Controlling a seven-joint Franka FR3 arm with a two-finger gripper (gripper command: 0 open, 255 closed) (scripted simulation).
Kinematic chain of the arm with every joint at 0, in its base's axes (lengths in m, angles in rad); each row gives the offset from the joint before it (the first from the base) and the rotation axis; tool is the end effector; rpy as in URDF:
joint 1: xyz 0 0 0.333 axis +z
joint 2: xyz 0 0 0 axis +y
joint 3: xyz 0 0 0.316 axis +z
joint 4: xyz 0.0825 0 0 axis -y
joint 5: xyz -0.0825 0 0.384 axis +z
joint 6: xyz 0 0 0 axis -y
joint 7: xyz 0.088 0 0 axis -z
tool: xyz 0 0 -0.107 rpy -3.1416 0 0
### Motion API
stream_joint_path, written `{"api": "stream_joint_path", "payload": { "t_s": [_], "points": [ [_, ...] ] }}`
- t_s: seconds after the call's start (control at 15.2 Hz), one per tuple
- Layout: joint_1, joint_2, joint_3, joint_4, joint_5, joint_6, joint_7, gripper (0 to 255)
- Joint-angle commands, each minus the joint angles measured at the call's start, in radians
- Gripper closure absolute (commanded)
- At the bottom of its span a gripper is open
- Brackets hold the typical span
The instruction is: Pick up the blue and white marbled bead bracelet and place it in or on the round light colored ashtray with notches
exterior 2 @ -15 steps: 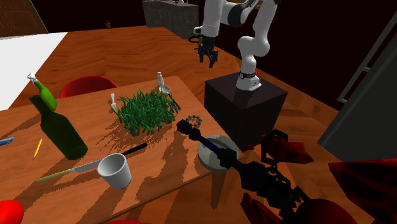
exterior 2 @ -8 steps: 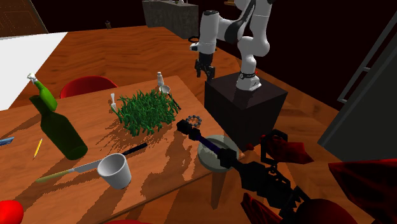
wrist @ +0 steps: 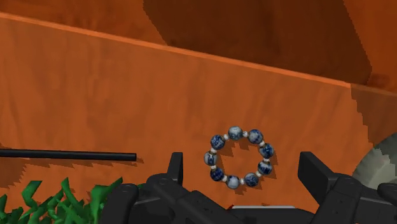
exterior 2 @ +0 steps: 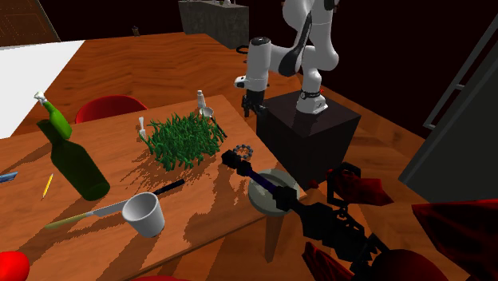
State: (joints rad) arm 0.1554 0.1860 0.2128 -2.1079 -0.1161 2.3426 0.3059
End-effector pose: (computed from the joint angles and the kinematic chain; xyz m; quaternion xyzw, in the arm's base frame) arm 0.5380 0.2034 0.3358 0.9970 0.0681 0.0332 0.0129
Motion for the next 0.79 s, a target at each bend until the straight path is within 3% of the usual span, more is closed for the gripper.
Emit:
{"api": "stream_joint_path", "payload": {
  "t_s": [0.0, 0.46, 0.73],
  "points": [
    [0.015, 0.087, 0.0, 0.059, -0.025, 0.021, 0.026, 0],
    [0.085, 0.354, -0.014, 0.291, -0.084, 0.034, 0.095, 0],
    [0.092, 0.392, -0.021, 0.302, -0.093, 0.06, 0.101, 0]
  ]
}}
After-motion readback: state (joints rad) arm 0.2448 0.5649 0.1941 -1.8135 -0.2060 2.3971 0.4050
